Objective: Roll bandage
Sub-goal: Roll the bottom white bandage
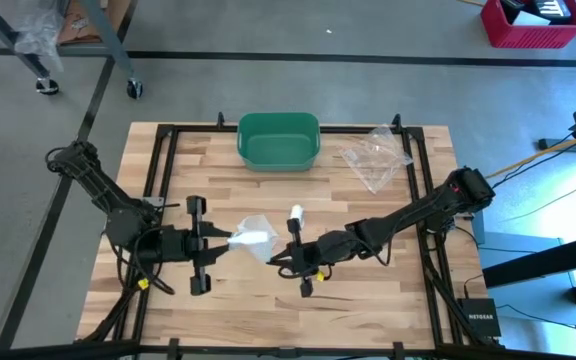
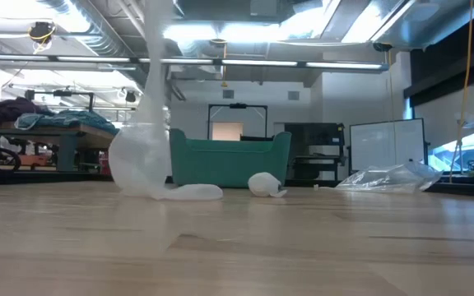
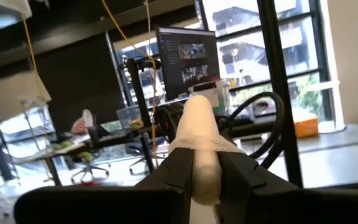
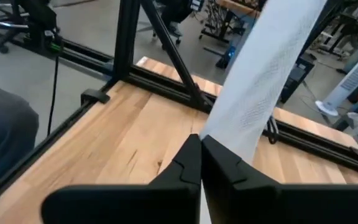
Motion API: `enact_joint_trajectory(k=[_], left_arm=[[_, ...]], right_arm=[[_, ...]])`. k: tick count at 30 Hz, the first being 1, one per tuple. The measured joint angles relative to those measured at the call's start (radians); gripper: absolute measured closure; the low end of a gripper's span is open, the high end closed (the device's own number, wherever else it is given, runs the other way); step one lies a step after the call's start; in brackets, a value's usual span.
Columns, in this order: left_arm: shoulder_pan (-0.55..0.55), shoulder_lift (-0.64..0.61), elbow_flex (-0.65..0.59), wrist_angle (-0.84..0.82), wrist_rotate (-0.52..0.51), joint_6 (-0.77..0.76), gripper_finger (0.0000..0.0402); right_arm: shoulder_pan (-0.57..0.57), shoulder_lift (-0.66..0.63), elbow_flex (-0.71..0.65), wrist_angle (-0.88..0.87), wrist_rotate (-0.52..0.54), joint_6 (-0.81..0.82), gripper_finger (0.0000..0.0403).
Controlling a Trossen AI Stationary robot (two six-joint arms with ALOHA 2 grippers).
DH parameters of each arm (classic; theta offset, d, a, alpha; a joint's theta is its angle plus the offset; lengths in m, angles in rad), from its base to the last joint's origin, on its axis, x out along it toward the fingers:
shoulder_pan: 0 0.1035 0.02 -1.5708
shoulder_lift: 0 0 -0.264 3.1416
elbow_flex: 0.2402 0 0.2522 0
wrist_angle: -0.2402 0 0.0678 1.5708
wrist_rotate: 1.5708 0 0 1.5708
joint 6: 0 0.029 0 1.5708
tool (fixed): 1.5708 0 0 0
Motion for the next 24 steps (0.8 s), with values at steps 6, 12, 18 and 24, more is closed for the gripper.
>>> enact_joint_trajectory(k=[6,12,18,24], left_arm=[[0.017,0.000,0.000,-0.025,0.001,0.010,0.0357],[-0.001,-0.025,0.001,-0.012,0.003,0.028,0.0357],[0.015,-0.031,0.000,-0.019,0.001,0.029,0.0357],[0.030,-0.031,0.001,-0.026,0.001,0.032,0.0357]], right_arm=[[0.000,0.000,0.000,0.005,0.004,0.057,0.0380],[-0.001,-0.050,0.071,-0.321,0.149,0.244,0.0315],[-0.001,-0.072,0.106,-0.353,0.144,0.290,0.0227],[-0.027,0.041,0.016,0.032,0.120,0.197,0.0177]])
